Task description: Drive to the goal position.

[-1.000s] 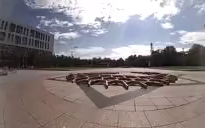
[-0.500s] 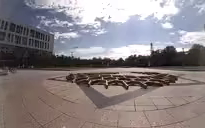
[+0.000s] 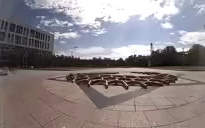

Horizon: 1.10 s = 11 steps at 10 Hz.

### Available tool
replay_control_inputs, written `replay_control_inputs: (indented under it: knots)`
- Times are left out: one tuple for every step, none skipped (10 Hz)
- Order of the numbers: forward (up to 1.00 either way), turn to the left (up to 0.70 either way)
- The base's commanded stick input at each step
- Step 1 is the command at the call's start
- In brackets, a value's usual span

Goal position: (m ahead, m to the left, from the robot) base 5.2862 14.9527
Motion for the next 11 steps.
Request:
replay_control_inputs:
  knots:
    - [0.05,-0.01]
    - [0.05,0.00]
    - [0.05,-0.01]
    - [0.05,-0.01]
    - [0.05,-0.01]
    - [0.05,-0.01]
    - [0.05,-0.01]
    - [0.05,-0.01]
    - [0.05,-0.01]
    - [0.05,-0.01]
    - [0.05,-0.01]
